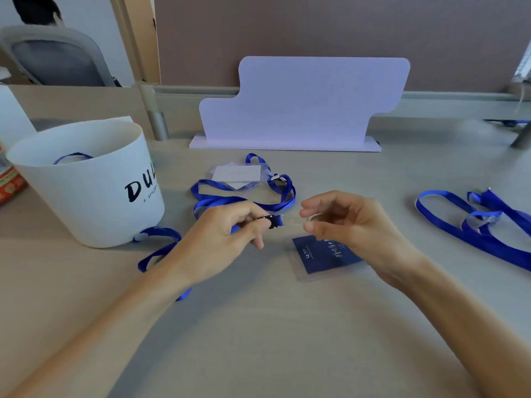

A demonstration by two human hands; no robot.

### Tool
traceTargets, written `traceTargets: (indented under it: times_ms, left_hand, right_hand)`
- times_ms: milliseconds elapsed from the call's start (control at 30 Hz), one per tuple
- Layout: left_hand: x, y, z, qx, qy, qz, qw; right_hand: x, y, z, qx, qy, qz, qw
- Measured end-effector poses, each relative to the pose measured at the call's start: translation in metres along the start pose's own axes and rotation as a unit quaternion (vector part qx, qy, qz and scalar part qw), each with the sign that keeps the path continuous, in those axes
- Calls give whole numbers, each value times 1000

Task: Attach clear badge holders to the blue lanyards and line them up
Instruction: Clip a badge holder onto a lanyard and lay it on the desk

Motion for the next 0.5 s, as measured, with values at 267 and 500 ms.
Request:
traceTargets:
  times_ms: [267, 500]
  left_hand:
    - [15, -7, 2, -89, -65, 97, 989]
    - [13, -8, 4, -132, -49, 139, 980]
  right_hand:
    - [-5, -21, 7, -99, 39, 83, 991]
    - [27, -57, 34, -365, 18, 392, 845]
Point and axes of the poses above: each hand's wrist, its own z-axis away from the middle knuckle, its own x-axis out of the palm, y = z × x, the point moved 10 cm from there along -z, towards the middle knuckle, and after that the axes turned 5 degrees about z, right-handed, at the moved point
